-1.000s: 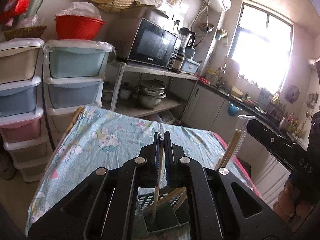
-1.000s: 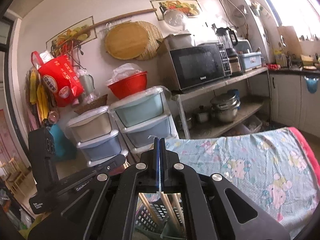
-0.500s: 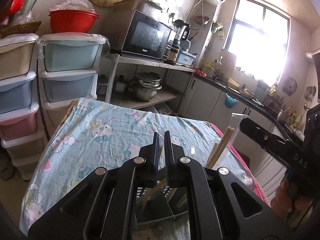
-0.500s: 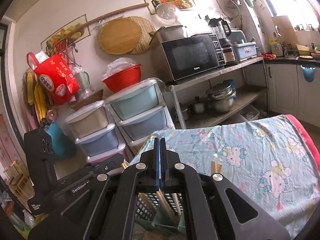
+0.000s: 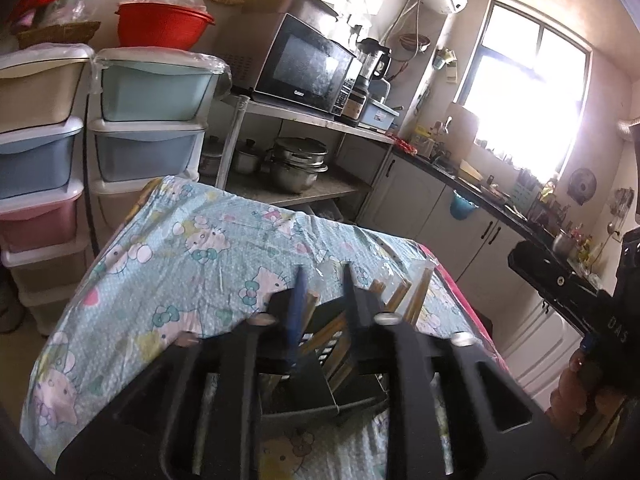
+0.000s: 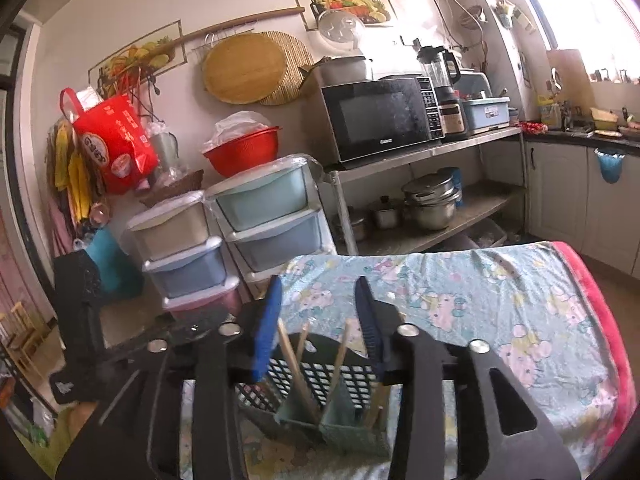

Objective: Organize utensils
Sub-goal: 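Open the right gripper to release the chopstick while the left gripper releases its own, then withdraw both open grippers from the caddy toward the remaining loose chopsticks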

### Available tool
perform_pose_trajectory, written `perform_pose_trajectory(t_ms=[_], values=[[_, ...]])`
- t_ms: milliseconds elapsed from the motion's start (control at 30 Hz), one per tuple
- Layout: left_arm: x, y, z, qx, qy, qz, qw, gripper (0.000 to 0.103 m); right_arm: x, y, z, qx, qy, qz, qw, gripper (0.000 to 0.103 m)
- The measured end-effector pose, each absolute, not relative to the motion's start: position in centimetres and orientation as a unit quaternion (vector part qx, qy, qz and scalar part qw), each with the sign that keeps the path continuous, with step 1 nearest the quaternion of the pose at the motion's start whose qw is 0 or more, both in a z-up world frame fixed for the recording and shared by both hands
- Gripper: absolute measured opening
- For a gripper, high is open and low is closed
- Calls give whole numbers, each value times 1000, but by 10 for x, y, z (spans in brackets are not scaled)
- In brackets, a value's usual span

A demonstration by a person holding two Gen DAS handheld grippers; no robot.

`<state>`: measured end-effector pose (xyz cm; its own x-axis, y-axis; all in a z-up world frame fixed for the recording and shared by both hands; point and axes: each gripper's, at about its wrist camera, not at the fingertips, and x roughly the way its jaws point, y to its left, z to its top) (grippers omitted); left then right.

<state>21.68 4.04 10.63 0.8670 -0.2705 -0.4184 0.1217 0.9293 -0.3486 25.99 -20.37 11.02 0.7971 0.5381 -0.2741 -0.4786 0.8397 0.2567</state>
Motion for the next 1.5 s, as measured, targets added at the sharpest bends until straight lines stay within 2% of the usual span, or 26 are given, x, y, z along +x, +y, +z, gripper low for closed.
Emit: perform_pose_trajectory(t_ms=[67, 133, 200, 333, 400, 467, 967, 1500], values=[[211, 41, 105, -158, 236, -101, 954, 42, 257, -206, 108, 79, 175, 265, 945, 39], [209, 42, 104, -161, 237, -100, 953, 48, 253, -208, 105, 70, 180, 262, 946, 42], [204, 43, 101, -166, 237, -99, 952, 61, 249, -209, 103, 62, 182, 259, 947, 46], [196, 46, 98, -169, 235, -99, 952, 76, 240, -214, 99, 49, 186, 249, 949, 49], [192, 46, 95, -169, 237, -102, 951, 86, 236, -218, 97, 47, 185, 245, 951, 51], [188, 47, 93, -169, 237, -105, 951, 92, 233, -221, 96, 46, 186, 239, 952, 52], [164, 43, 83, -164, 232, -106, 953, 92, 221, -244, 71, 50, 209, 221, 951, 54], [163, 1, 55, -138, 273, -139, 942, 92, 214, -263, 39, 51, 246, 202, 947, 54]])
